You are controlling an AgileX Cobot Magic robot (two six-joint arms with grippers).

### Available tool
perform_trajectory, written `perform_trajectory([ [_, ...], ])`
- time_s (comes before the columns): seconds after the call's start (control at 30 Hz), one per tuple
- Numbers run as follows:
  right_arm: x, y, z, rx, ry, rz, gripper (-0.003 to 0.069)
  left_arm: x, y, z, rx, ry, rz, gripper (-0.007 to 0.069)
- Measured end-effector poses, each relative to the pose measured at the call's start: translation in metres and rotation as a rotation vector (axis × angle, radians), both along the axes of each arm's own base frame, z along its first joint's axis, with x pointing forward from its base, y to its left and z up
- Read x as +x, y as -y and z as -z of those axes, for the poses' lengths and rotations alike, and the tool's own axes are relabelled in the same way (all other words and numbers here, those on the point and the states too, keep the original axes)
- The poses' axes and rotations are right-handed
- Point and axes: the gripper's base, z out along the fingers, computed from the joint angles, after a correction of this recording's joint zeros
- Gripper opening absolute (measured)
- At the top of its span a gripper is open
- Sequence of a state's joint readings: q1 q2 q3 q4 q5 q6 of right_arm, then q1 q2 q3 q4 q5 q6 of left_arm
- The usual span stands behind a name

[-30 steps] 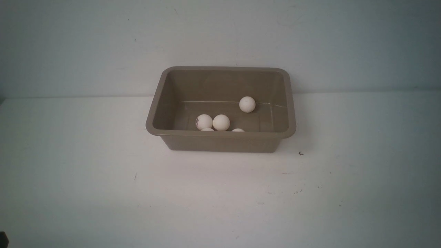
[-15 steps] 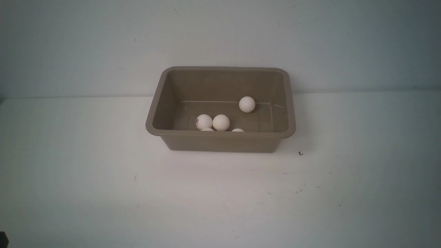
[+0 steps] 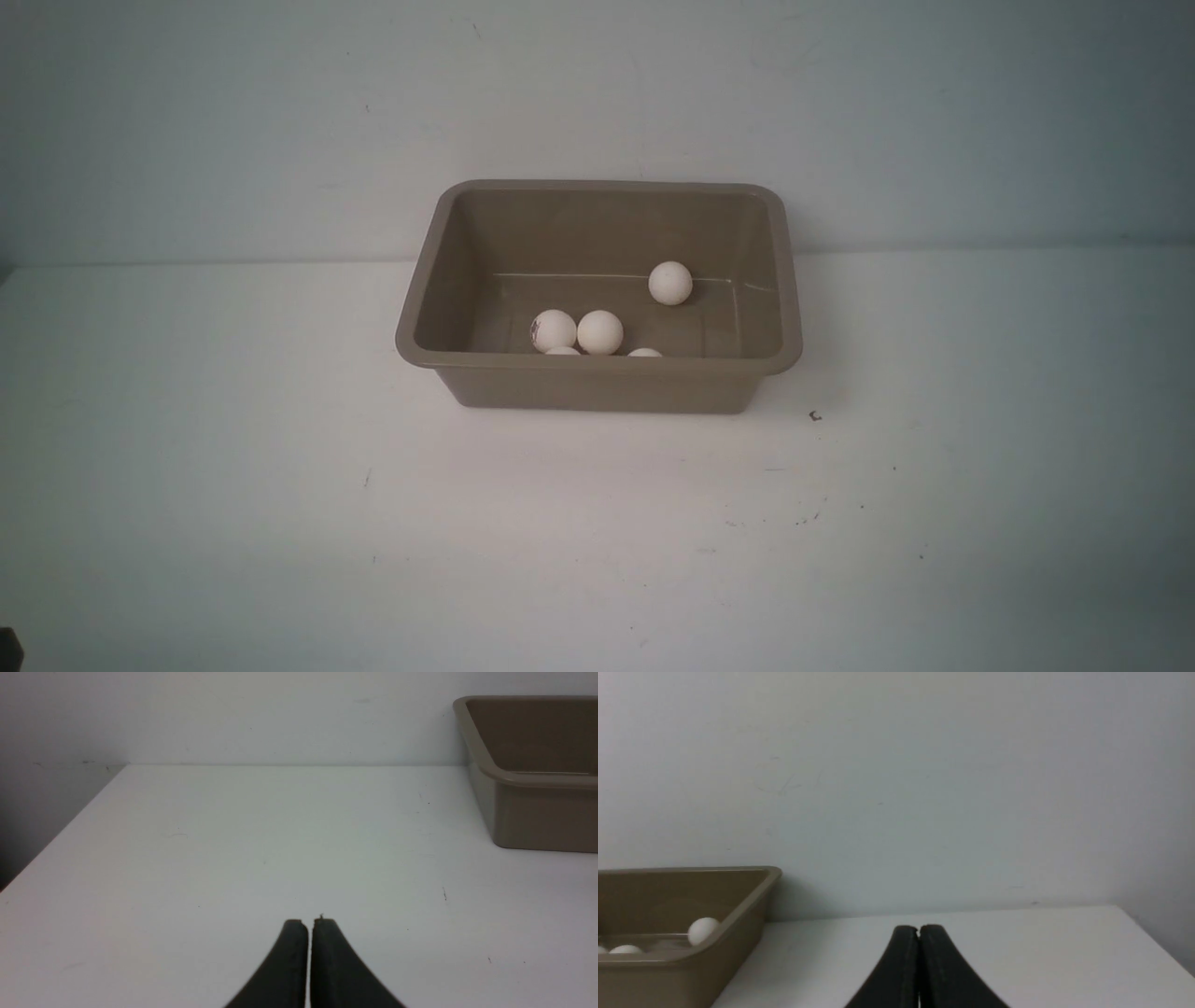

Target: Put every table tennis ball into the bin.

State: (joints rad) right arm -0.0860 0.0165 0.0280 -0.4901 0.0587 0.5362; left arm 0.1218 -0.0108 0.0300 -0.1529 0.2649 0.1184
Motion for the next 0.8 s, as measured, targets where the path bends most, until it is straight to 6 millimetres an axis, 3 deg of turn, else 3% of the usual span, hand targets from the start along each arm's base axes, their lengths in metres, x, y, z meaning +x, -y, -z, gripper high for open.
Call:
perform_trajectory([
  [0.33, -0.003, 0.014, 0.023, 0.134, -0.239, 0.163, -0.0016, 0.0, 0.0, 0.0, 0.0, 0.0, 0.0, -0.0004],
  [0.8, -0.004, 0.015, 0.025, 0.077, -0.275, 0.177, -0.0016, 0.0, 0.0, 0.0, 0.0, 0.0, 0.0, -0.0004],
])
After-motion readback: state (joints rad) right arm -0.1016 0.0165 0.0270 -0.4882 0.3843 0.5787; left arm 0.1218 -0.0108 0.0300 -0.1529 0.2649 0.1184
